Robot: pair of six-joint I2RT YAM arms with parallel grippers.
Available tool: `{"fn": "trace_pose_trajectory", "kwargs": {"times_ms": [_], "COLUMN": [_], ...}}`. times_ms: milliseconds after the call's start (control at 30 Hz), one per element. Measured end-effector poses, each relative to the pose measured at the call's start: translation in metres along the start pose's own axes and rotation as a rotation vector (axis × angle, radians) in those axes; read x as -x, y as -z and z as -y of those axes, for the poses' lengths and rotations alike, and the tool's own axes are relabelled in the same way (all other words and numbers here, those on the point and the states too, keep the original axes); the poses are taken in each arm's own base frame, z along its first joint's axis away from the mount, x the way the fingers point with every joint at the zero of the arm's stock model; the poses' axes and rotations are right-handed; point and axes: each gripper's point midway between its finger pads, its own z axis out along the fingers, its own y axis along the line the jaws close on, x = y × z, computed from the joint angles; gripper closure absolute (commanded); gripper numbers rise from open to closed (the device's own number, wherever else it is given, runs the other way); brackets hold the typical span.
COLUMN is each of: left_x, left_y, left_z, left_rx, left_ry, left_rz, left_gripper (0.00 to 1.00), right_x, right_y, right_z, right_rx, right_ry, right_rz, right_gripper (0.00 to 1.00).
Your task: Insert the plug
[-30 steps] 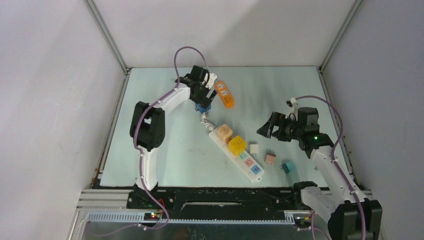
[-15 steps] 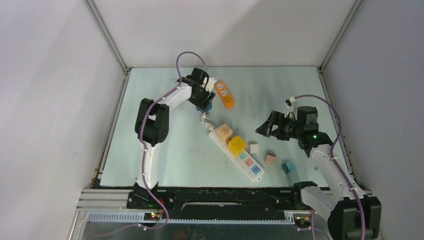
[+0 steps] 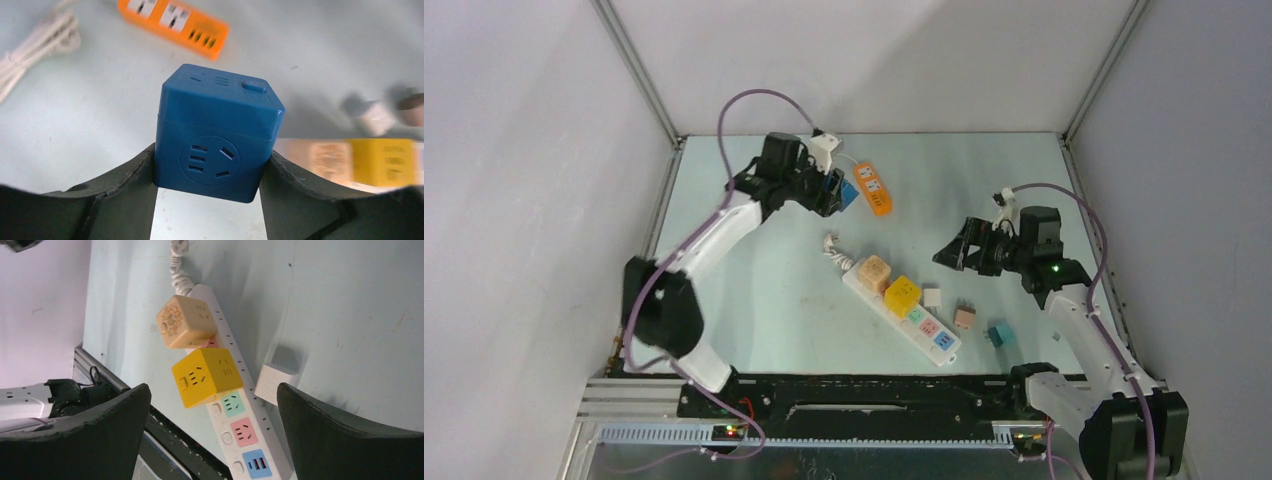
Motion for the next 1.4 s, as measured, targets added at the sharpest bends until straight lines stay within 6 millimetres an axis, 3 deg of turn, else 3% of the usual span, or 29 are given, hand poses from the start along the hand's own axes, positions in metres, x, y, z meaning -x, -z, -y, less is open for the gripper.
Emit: {"fn": "trace_pose_trajectory", "kwargs": {"times_ms": [100, 233, 500, 767, 967, 1400], "left_x": [0.030, 0.028, -0.019, -0.029, -0.035, -0.072], "left_y": [0.039, 0.066, 0.057, 0.057, 0.056, 0.044], "left_z": [0.028, 0.065, 0.123, 0.177, 0.200, 0.212], "left_rx": [-0.075, -0.189, -0.323, -0.361, -0.348, -0.287], "left_ry": [-0.028, -0.047, -0.066, -0.190, -0.279, -0.425], "left_rz": [0.164, 0.253, 0.172, 0.157, 0.150, 0.024], "left_gripper": [0.77, 0.77, 0.78, 0.78, 0.79, 0.79], "right_x": [0.003, 0.008, -0.005, -0.024, -0.030, -0.046], "right_y": [0.002, 0.005, 0.002, -0.006, -0.009, -0.023], "right_z": [-0.010, -0.027, -0.051, -0.071, -0.081, -0.099], "right_rx": [0.042, 0.115, 0.191, 0.253, 0.307, 0.401], "right_ry": [0.012, 0.027, 0.056, 0.040, -0.010, -0.087], "right_rz": [-0.006, -0.022, -0.087, -0.186, -0.239, -0.359], "right_gripper": [0.02, 0.01, 0.00, 0.01, 0.00, 0.07]}}
